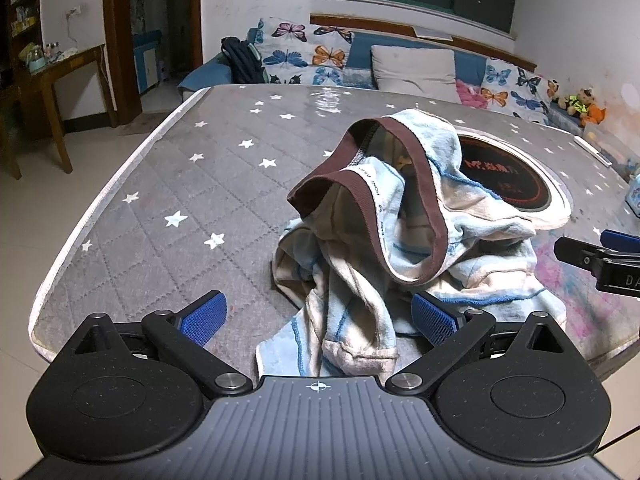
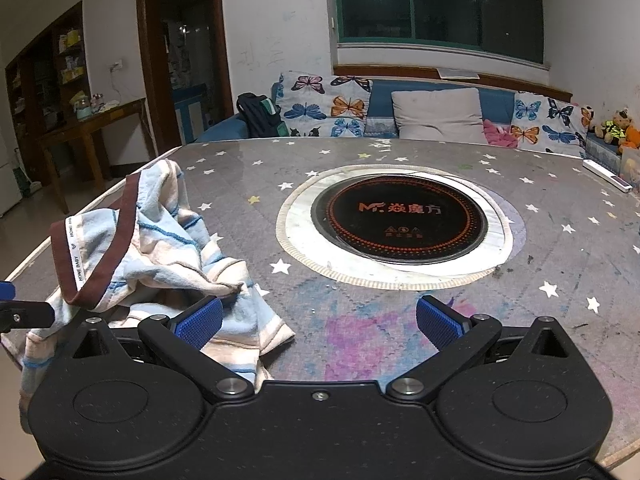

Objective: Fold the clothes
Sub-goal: 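Move both grippers toward the crumpled striped shirt on the table, then grasp the shirt hem with the left gripper while the right gripper grasps the collar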

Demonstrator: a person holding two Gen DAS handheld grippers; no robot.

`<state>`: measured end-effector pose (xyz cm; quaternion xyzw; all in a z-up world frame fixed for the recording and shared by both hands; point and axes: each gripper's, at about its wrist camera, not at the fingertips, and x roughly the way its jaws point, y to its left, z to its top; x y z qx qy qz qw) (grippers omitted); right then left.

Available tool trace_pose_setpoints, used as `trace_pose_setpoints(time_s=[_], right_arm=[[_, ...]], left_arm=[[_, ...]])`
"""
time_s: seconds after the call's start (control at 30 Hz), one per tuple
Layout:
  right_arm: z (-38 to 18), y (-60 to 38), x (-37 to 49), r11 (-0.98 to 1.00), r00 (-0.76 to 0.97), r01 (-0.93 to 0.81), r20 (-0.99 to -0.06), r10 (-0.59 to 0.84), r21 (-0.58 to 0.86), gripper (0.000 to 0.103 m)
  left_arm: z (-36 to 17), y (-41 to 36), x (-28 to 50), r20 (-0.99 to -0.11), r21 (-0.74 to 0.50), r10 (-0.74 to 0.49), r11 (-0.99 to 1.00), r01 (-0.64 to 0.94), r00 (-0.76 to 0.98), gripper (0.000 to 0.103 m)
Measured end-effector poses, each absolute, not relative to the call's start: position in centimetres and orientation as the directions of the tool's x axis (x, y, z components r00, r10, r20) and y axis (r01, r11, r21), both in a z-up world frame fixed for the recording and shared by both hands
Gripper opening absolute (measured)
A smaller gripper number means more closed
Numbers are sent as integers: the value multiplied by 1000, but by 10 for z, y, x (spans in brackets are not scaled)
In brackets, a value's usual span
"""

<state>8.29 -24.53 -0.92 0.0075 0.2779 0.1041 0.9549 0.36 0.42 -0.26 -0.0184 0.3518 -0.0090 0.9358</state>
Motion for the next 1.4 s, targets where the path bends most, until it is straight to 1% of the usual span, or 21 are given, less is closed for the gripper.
trace_pose_setpoints(time_s=[0.37,0.53,0.7,0.77,0.8,0.83,0.87,0.93,1.0,1.03,1.07,1.1,1.17,1.23,1.27,1.4], right_arm=[[-11,-240,86,960,809,-263,-519,275,97,103],[-10,-231,91,937,793,-339,-510,334,86,103],[-6,-220,95,909,767,-411,-515,383,63,102],[-5,-212,100,892,751,-449,-521,407,50,96],[-5,-209,102,885,743,-463,-523,417,48,95],[-5,-207,103,879,736,-476,-526,426,46,93],[-5,-204,105,873,732,-486,-527,431,40,87],[-5,-199,109,861,720,-508,-534,444,31,80],[-4,-196,112,848,710,-529,-534,459,25,76],[-4,-194,114,843,707,-538,-534,464,20,71],[-5,-194,115,839,707,-543,-530,468,17,57],[-6,-192,114,834,702,-551,-530,475,18,51],[-7,-189,112,824,692,-566,-531,489,22,35],[-6,-194,112,820,688,-572,-528,498,28,32],[-5,-197,111,819,689,-573,-523,501,31,26],[6,-213,104,828,710,-560,-496,499,31,16]], left_arm=[[-5,9,8,-655,-54,-42,999,9,755,100],[-1,14,14,-636,-66,-58,998,21,769,100],[-2,25,20,-643,-95,-68,995,8,763,100],[-3,31,23,-644,-102,-67,995,2,762,100],[-3,34,25,-645,-101,-65,995,0,762,100],[-4,36,27,-645,-99,-63,995,-2,761,100],[-4,38,28,-646,-97,-60,995,-4,761,100],[-4,41,31,-644,-87,-48,996,-10,763,99],[-5,45,34,-645,-80,-42,997,-12,763,100],[-6,46,36,-645,-76,-40,997,-12,763,99],[-6,46,37,-645,-71,-40,997,-8,763,100],[-7,47,38,-644,-67,-40,998,-3,764,99],[-9,47,41,-643,-45,-36,999,8,765,99],[-10,46,43,-639,-25,-33,999,22,769,99],[-10,46,44,-636,-17,-33,999,29,771,99],[-10,44,50,-623,-1,-49,998,61,781,99]])
